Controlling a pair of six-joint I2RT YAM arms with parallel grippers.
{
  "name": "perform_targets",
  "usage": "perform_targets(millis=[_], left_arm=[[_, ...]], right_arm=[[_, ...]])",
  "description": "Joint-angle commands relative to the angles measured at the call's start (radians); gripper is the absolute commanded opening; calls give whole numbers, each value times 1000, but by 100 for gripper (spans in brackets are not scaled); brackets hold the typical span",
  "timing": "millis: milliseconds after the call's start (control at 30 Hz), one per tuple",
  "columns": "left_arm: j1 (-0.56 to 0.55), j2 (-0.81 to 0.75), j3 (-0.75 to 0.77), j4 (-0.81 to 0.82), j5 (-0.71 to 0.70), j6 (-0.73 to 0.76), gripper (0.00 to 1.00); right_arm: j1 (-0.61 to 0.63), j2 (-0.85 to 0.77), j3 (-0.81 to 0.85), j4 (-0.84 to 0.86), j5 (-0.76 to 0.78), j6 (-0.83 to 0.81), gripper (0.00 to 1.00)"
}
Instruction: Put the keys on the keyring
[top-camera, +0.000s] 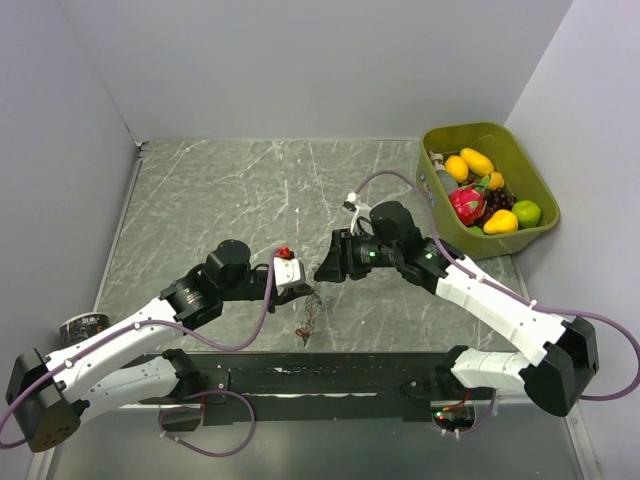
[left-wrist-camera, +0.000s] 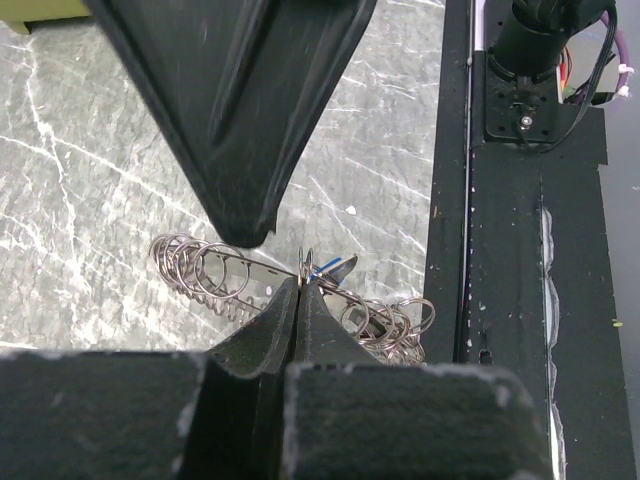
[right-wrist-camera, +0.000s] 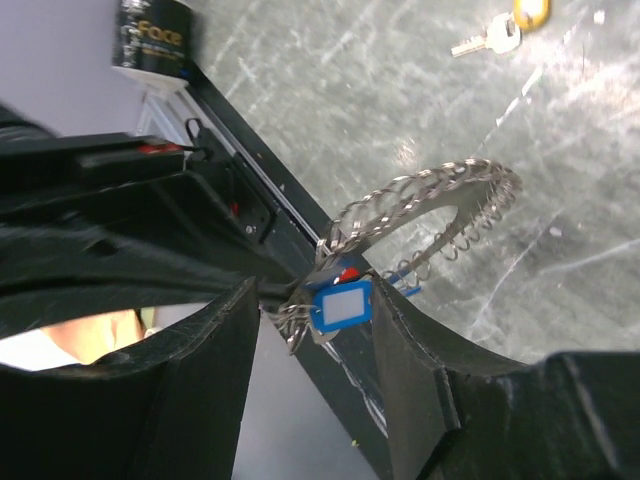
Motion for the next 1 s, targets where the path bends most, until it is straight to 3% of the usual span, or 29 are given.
perform_targets(millis=[0, 167, 267, 700, 800, 867, 967], left_arm=[[-12, -10, 54, 52, -2, 16, 1], [-15, -13, 54, 54, 1, 19, 1], [-18, -13, 55, 52, 5, 20, 1], [-26, -8, 55, 61, 12, 20, 1], [-29, -7, 57, 58, 6, 22, 1], [-29, -8, 57, 55, 5, 23, 1], [-30, -13, 51, 55, 3, 22, 1]], right_arm=[[-3, 5, 38, 16, 0, 47, 55], [-3, 17, 20, 70, -27, 82, 54], [-3, 33, 21, 79, -36, 96, 46], [5, 93, 36, 61, -36, 87, 35], [6, 99, 33, 70, -38, 85, 23], [9, 93, 29, 74, -29, 85, 6], [6, 73, 18, 85, -15, 78, 0]])
